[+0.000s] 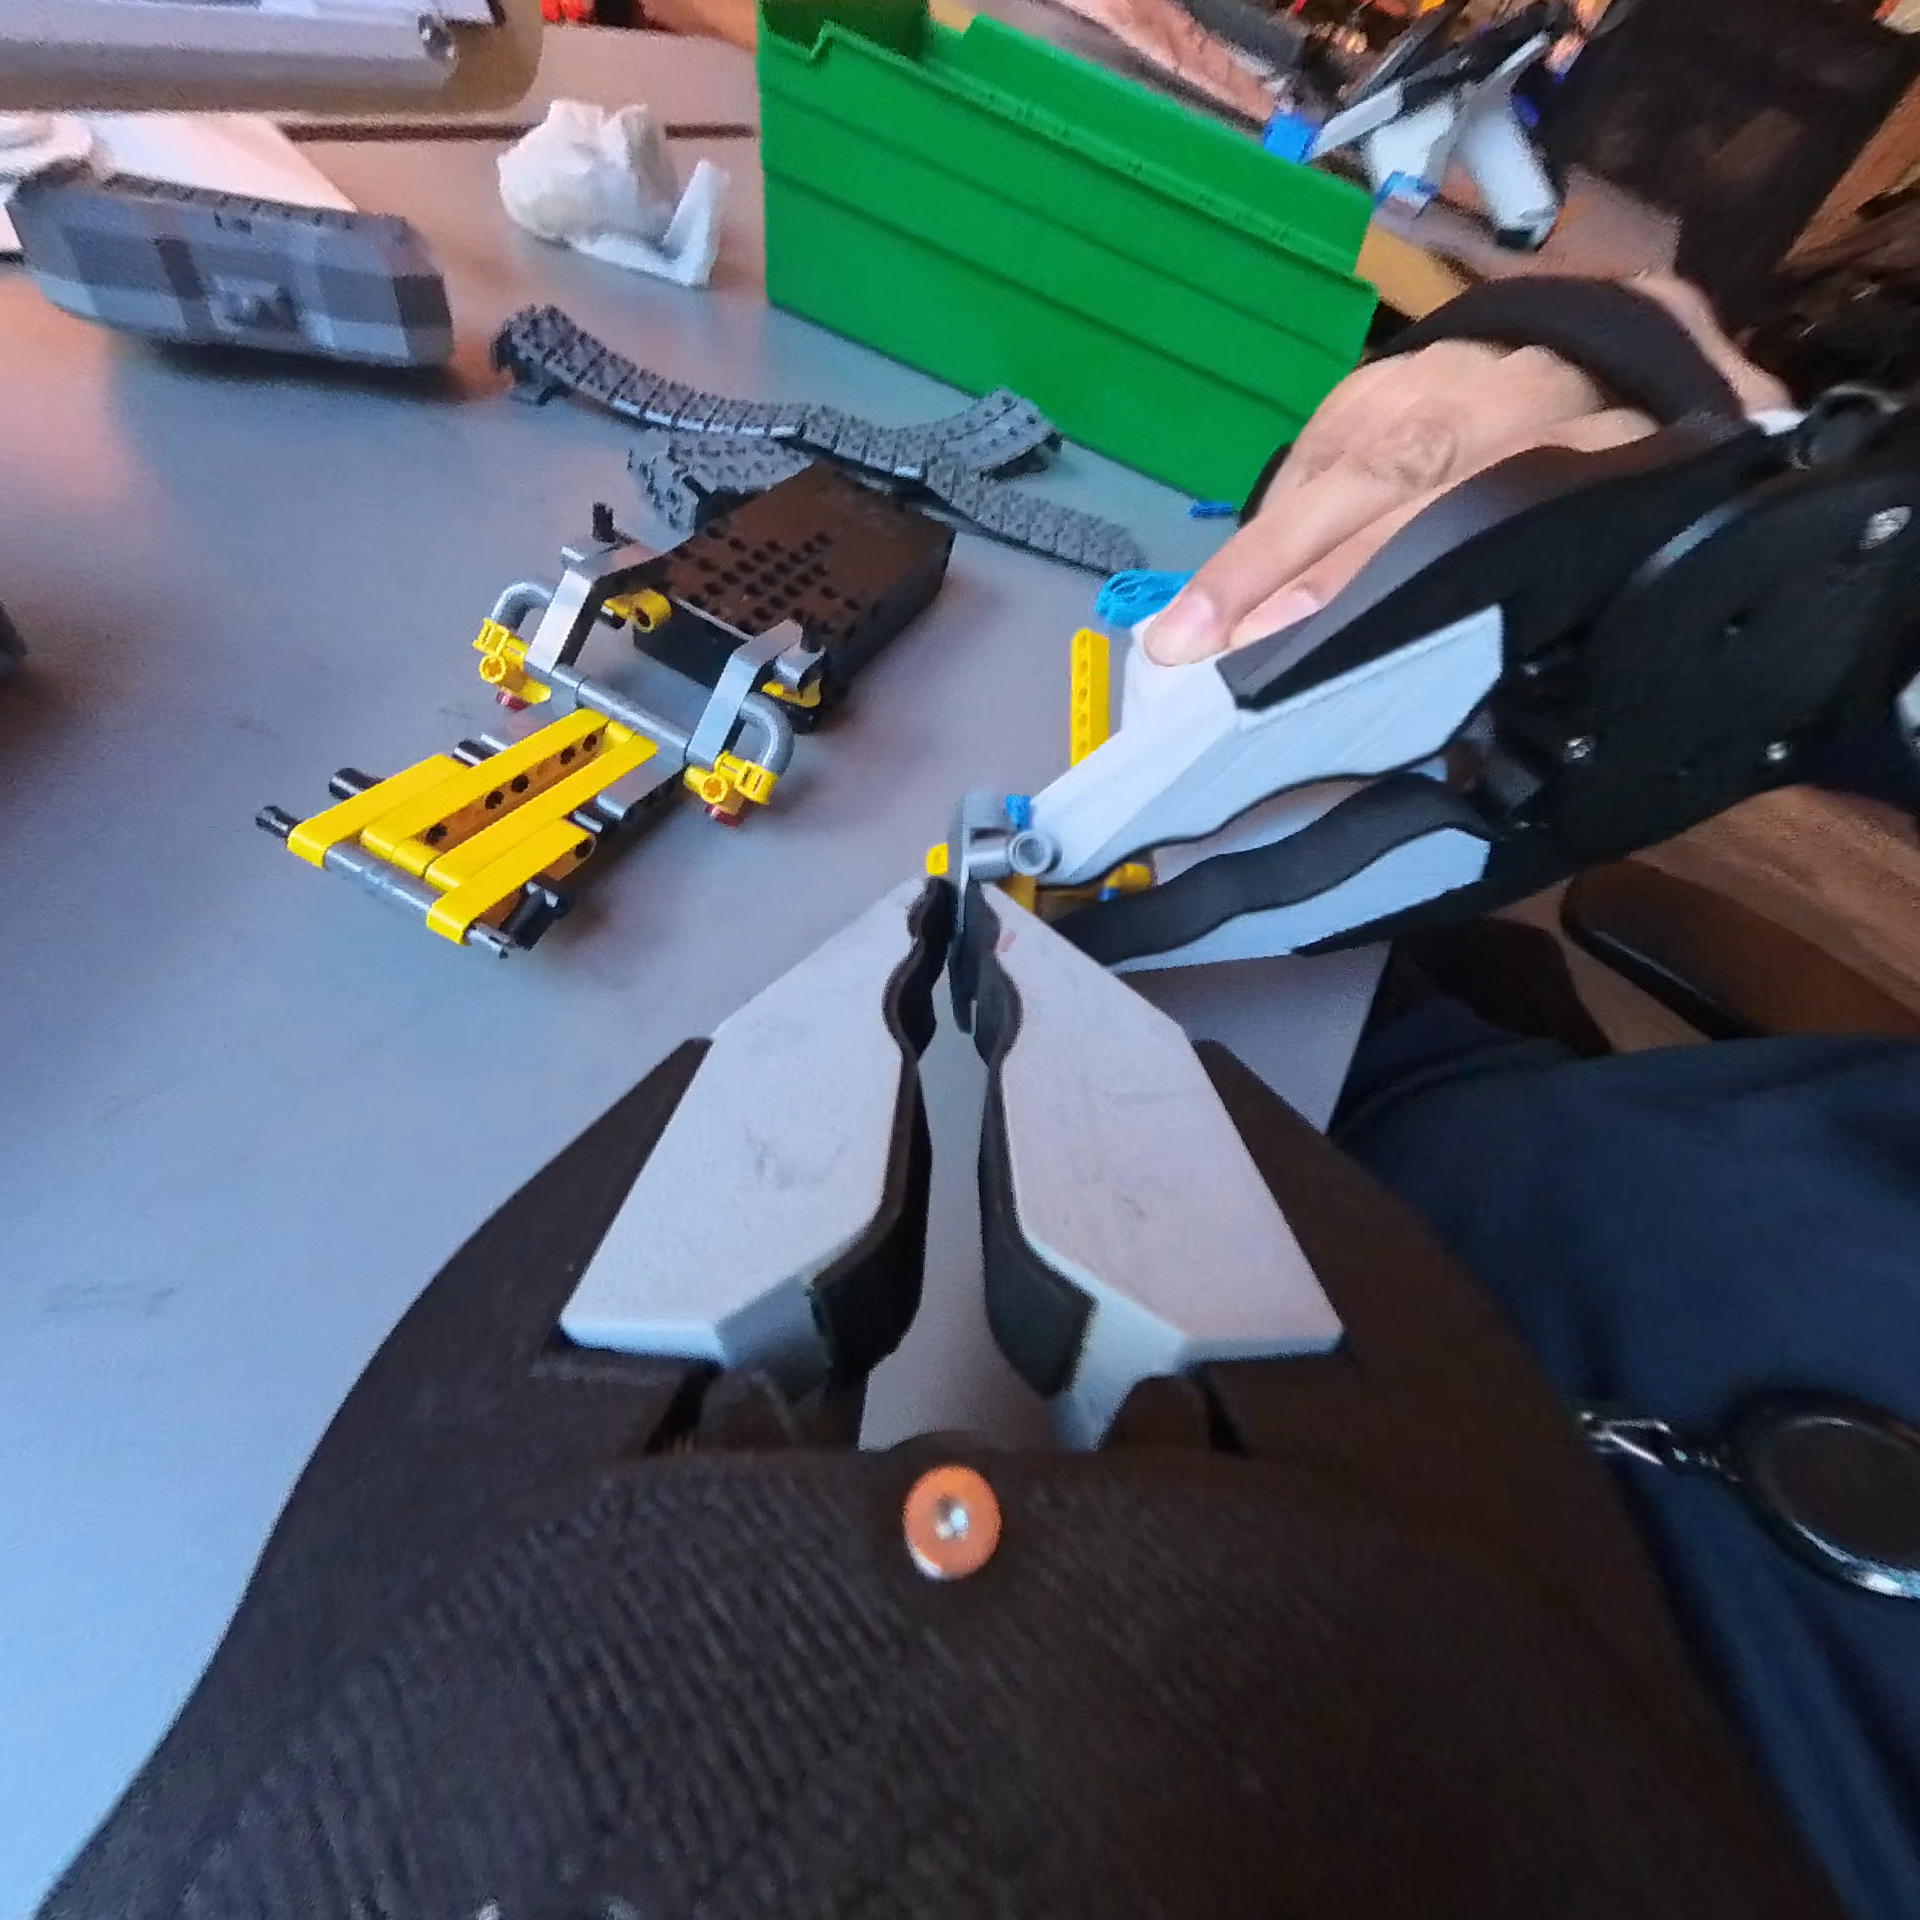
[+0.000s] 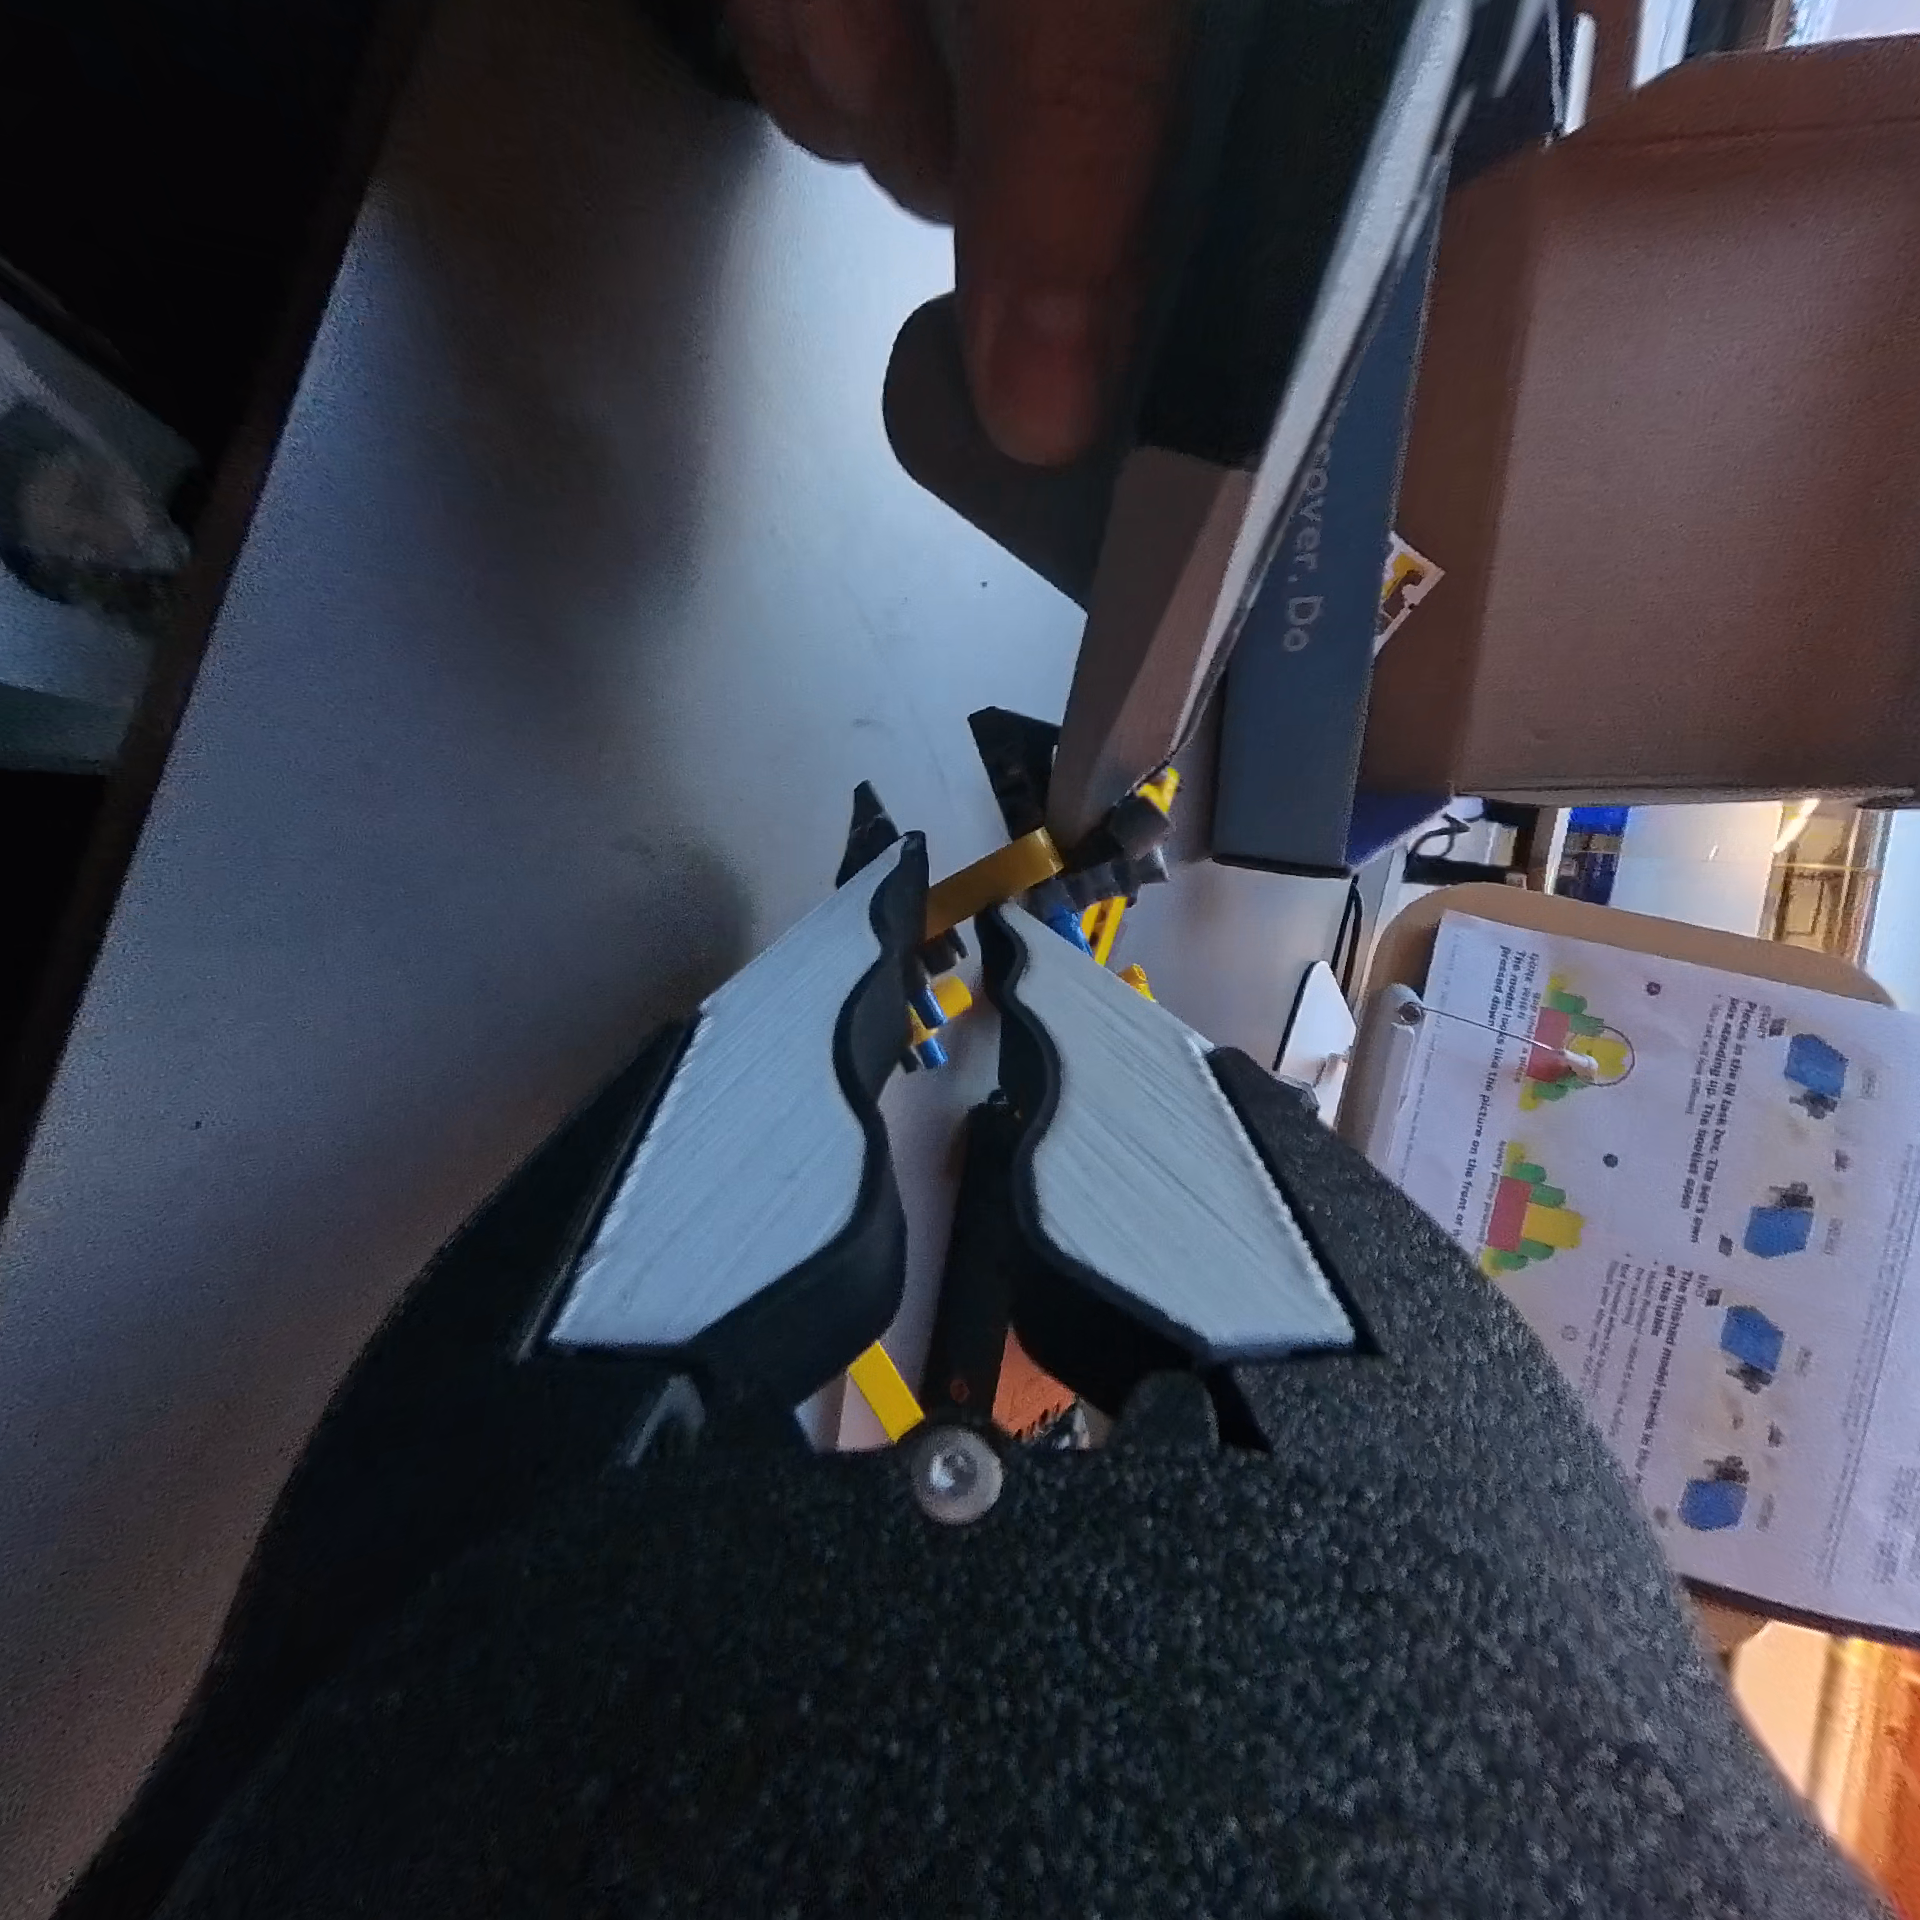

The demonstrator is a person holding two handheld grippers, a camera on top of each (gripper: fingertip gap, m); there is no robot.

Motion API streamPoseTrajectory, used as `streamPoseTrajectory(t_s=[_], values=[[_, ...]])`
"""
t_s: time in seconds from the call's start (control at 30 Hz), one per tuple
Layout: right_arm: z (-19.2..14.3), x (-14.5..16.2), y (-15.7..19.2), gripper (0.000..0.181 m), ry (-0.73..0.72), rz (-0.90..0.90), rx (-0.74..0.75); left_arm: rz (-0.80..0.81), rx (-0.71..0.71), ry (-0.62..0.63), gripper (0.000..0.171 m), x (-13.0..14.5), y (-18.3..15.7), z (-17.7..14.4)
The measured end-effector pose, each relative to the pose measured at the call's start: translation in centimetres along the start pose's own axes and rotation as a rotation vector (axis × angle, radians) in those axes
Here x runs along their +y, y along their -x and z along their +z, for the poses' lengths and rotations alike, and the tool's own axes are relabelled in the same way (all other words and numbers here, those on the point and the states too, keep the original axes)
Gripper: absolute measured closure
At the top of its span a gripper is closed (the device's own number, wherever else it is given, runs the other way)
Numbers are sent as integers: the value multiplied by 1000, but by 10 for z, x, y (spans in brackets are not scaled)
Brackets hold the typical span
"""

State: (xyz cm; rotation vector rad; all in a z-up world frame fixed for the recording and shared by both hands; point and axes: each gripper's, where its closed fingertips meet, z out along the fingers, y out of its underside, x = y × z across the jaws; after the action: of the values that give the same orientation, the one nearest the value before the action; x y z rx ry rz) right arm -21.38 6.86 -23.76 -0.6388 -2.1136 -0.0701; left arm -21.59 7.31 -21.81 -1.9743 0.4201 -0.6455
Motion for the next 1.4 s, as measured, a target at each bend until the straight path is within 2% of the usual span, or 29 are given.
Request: streamPoseTrajectory(t_s=[0.1,0.2,0.23,0.33,0.4,0.47,0.53,0.6,0.7,0.83,0.87,0.9,1.2,1.4], values=[[5,1,8,181,0,-75,-7,38,-43,35,171,4,2,3],[6,-10,5,181,-37,-72,14,33,-76,-66,171,-9,7,-3],[9,-10,1,181,-27,13,24,23,-94,-86,171,-11,11,-6],[14,3,-11,181,-21,471,13,-61,-84,-181,171,-19,19,-20],[6,-5,-13,181,-128,715,-24,-102,-84,-214,171,-22,23,-24],[1,-6,-20,175,-167,839,15,-115,-80,-225,171,-23,21,-23],[0,-11,-23,156,-193,906,38,-158,-55,-255,171,-26,16,-21],[5,-11,-22,151,-193,939,56,-189,-24,-271,171,-27,9,-17],[5,-12,-26,154,-244,987,108,-215,-9,-298,171,-29,5,-17],[-4,-15,-30,156,-277,946,182,-233,-4,-320,171,-30,5,-19],[-9,-17,-32,173,-303,929,205,-233,1,-316,171,-30,5,-18],[-13,-18,-34,176,-319,919,222,-231,2,-321,171,-30,4,-19],[-10,-17,-39,176,-362,1033,176,-384,63,-368,171,-31,9,-19],[-6,-16,-41,172,-292,913,282,-454,79,-405,171,-31,12,-21]])
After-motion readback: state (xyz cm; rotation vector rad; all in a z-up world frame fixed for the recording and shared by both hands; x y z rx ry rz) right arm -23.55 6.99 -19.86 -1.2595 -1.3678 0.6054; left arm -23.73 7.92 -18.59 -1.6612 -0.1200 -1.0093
